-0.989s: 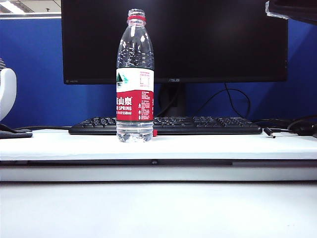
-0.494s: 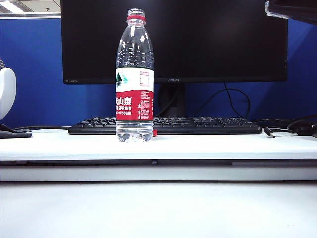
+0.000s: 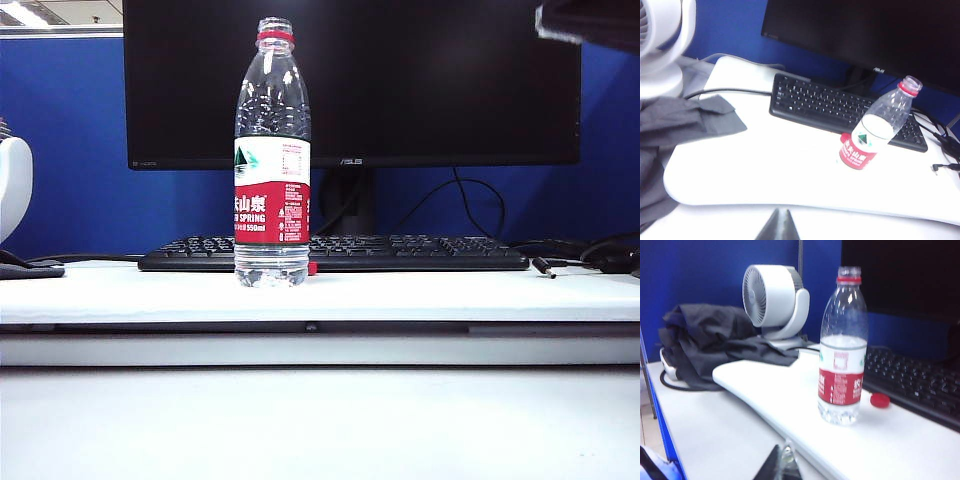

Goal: Unscrew the cap from the plastic bottle on the table.

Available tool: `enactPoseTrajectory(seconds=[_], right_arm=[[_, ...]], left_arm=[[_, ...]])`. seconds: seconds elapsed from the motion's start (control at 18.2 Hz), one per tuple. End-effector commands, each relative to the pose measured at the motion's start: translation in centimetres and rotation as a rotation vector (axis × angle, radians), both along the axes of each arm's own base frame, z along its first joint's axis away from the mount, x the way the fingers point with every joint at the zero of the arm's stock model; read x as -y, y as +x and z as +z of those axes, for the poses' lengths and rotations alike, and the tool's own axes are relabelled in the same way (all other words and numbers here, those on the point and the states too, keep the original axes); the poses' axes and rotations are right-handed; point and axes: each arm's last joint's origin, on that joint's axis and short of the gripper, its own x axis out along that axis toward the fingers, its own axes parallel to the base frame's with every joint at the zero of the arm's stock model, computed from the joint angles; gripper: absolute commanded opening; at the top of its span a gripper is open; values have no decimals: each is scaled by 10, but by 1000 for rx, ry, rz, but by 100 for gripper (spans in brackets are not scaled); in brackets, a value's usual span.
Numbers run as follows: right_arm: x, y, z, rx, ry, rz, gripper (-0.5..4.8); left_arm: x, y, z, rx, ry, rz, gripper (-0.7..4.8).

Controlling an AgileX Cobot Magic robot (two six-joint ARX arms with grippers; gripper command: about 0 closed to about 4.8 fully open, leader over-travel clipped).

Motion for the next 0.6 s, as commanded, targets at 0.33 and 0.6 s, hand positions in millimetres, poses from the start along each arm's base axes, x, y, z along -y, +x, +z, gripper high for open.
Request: enactPoseTrajectory(seconds=[0.33,0.6], right_arm=[[0,0,1,4,6,2,-4],[0,0,1,4,5,2,-4]], left_arm=[[-1,1,2,33,105,2,-4],[-14,26,6,257,246,-45,-4]])
